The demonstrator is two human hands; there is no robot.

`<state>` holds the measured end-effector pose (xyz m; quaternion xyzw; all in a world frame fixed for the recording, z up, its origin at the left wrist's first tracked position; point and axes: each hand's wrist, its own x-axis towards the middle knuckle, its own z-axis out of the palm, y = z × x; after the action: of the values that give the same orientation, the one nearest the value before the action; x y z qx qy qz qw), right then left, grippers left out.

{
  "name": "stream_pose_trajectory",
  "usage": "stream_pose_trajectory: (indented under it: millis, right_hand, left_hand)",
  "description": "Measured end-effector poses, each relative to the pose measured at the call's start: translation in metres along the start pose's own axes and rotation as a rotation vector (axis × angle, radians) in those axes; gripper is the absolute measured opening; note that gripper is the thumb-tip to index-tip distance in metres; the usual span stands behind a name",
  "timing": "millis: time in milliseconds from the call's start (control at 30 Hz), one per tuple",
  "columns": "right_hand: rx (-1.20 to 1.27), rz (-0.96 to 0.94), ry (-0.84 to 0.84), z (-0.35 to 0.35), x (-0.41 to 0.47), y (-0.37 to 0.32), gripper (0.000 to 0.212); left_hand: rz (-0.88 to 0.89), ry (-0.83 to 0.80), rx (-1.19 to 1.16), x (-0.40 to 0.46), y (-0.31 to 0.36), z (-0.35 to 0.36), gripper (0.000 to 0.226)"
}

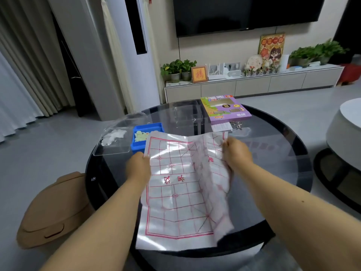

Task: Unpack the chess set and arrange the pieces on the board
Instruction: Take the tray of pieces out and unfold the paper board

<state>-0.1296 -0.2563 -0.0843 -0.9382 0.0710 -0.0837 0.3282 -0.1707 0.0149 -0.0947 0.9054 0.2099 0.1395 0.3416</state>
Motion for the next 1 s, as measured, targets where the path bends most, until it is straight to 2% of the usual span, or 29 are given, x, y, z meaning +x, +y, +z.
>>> stream_pose_trajectory:
  millis: [100, 233, 300, 367, 400, 467, 567, 633, 767, 1000]
  right_hand:
    - [-0.15, -0.026, -0.067, -0.007, 0.008, 0.014, 0.016]
    - [-0.264, 0.02, -0.124, -0.01, 0.022, 0.017, 0.037]
    - [-0.311, -0.003, -0.027, -0.008, 0.027, 0.011, 0.042]
    - [-0.43, -0.095, 0.133, -0.005, 0.025, -0.001, 0.044]
    - [-0.469, -0.169, 0.19, -0.003, 0.021, -0.008, 0.043]
    - [-0.427, -0.341, 0.17, 0.006, 0.01, -0.022, 0.043]
    - [-0.362, -0.454, -0.119, 0.03, -0.009, -0.026, 0.058]
    - [-0.456, -0.426, -0.292, 0.044, -0.013, -0.013, 0.066]
    - [-0.546, -0.394, -0.37, 0.05, -0.005, 0.004, 0.072]
    - [-0.541, -0.385, -0.337, 0.052, 0.009, -0.001, 0.074]
  left_hand:
    - [0.022, 0.008, 0.046, 0.005, -0.012, -0.002, 0.025]
    - [0.016, -0.019, 0.085, 0.005, -0.01, -0.004, 0.027]
    - [0.041, 0.076, 0.234, 0.002, 0.002, -0.009, 0.036]
    - [0.205, 0.181, 0.375, -0.003, 0.015, -0.01, 0.039]
    - [0.295, 0.175, 0.398, -0.006, 0.022, -0.009, 0.035]
    - [0.378, 0.021, 0.406, -0.014, 0.029, -0.002, 0.035]
    - [0.38, -0.388, 0.569, -0.024, 0.018, 0.017, 0.063]
    - [0.404, -0.51, 0.653, -0.027, 0.008, 0.029, 0.069]
    - [0.442, -0.47, 0.681, -0.022, 0.005, 0.04, 0.07]
    - [0.442, -0.45, 0.682, -0.013, 0.008, 0.049, 0.068]
